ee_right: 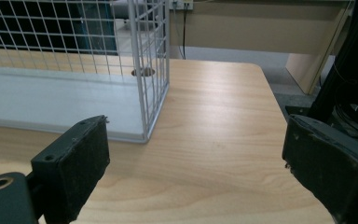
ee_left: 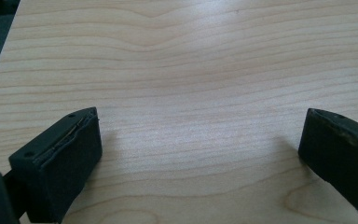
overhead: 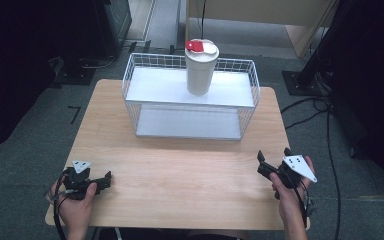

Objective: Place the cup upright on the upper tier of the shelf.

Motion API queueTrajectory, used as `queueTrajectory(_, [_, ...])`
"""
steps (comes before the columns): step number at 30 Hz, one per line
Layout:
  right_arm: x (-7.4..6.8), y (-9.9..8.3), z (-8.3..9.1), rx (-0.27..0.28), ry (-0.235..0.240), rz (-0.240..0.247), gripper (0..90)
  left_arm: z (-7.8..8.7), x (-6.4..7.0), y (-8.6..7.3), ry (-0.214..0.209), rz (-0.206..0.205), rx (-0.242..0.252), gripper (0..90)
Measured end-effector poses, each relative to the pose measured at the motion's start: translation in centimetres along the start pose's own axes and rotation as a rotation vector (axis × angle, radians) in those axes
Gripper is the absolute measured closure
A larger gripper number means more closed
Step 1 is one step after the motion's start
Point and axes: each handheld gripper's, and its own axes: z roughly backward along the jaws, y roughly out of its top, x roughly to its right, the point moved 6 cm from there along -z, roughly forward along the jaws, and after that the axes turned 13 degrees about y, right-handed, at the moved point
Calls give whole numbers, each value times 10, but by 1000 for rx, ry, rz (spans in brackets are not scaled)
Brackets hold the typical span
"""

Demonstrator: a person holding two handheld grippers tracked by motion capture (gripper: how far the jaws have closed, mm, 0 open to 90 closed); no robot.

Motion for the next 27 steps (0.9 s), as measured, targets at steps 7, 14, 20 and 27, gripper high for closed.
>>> queueTrajectory(7, [11,-21,12,-36,-21,-11,74,0,0,0,0,-2,0,0])
queueTrajectory(14, [20,-36,23,-71,-40,-9,74,0,0,0,0,-1,0,0])
queueTrajectory(20, [28,-50,34,-108,-58,-19,74,0,0,0,0,-2,1,0])
queueTrajectory(27, [35,-67,43,-170,-77,-28,74,0,0,0,0,-2,0,0])
